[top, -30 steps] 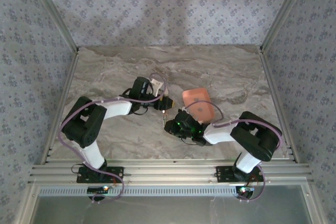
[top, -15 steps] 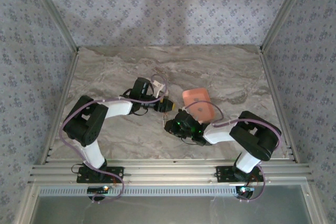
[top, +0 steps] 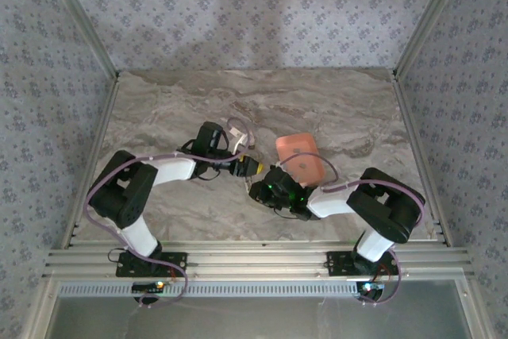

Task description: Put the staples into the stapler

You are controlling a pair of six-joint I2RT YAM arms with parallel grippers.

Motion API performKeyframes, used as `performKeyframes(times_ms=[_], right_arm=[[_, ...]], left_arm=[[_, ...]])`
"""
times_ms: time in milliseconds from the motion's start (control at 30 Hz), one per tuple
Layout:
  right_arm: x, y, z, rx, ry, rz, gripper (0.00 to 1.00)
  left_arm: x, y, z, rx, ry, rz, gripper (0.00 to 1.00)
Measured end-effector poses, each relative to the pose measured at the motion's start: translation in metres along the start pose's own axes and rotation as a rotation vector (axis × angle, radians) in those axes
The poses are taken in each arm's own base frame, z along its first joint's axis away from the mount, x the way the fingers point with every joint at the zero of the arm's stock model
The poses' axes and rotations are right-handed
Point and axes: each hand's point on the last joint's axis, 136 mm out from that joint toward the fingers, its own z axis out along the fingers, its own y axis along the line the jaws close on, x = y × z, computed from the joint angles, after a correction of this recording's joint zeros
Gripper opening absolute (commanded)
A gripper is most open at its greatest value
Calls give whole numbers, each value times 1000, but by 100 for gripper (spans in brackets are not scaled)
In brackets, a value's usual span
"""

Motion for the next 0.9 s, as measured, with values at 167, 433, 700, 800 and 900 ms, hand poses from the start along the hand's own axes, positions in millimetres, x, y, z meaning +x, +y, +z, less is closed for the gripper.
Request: performKeyframes(times_ms=[167, 433, 700, 800, 900], right_arm=[[0, -1, 0, 4, -2, 0, 24], [-1, -1, -1, 13, -3, -5, 25], [-1, -4, -7, 36, 1, -16, 27], [-2, -3, -13, 40, -6, -23, 27], [-6, 2, -20, 33, -21, -32, 28]], left_arm=[[10, -2, 1, 14, 22, -9, 59], [23, -5, 1, 22, 44, -22, 59], [22, -5, -3, 5, 29, -31, 61], [19, -7, -5, -3, 10, -43, 62], [16, -5, -7, -19, -9, -61, 62]])
